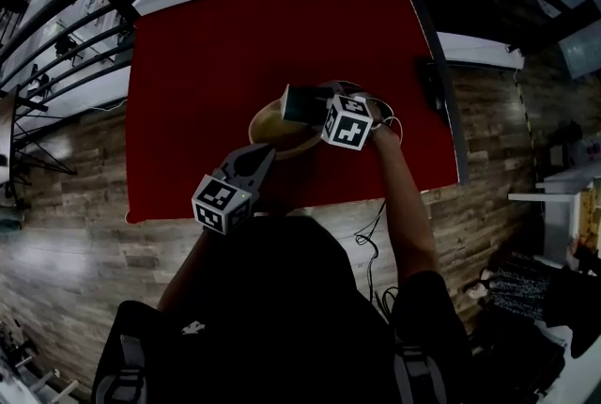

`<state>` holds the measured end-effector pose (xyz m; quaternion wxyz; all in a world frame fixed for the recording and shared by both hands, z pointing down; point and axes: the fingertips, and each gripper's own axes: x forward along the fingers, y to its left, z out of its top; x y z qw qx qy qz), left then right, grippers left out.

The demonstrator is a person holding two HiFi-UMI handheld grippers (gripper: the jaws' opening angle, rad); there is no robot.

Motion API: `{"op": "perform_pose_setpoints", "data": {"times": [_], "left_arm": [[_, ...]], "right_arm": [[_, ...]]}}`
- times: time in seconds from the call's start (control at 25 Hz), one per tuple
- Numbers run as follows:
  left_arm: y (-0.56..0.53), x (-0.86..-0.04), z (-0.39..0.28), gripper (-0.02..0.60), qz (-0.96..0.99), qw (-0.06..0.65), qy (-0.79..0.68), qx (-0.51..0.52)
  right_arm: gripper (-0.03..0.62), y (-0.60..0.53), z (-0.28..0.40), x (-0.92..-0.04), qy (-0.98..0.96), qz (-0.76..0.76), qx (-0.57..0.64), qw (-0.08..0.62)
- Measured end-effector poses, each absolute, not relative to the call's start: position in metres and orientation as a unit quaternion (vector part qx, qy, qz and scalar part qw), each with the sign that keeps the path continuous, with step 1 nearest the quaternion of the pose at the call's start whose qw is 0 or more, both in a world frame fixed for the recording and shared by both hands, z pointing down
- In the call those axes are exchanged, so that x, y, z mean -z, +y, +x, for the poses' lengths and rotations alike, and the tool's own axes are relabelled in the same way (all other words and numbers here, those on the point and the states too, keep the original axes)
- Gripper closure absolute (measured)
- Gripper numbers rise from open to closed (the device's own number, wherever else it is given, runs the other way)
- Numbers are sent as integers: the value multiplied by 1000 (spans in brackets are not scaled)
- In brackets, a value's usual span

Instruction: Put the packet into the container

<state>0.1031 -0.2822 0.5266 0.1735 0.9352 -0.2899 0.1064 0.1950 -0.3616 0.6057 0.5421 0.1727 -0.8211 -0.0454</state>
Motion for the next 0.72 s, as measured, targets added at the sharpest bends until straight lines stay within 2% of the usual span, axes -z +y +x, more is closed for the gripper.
{"op": "perform_pose_setpoints", "data": {"times": [0.72], "left_arm": [[-287,-524,48,572,914,167,-357,-97]], "right_arm": [[215,-342,113,-635,-819,9,132,558]]}}
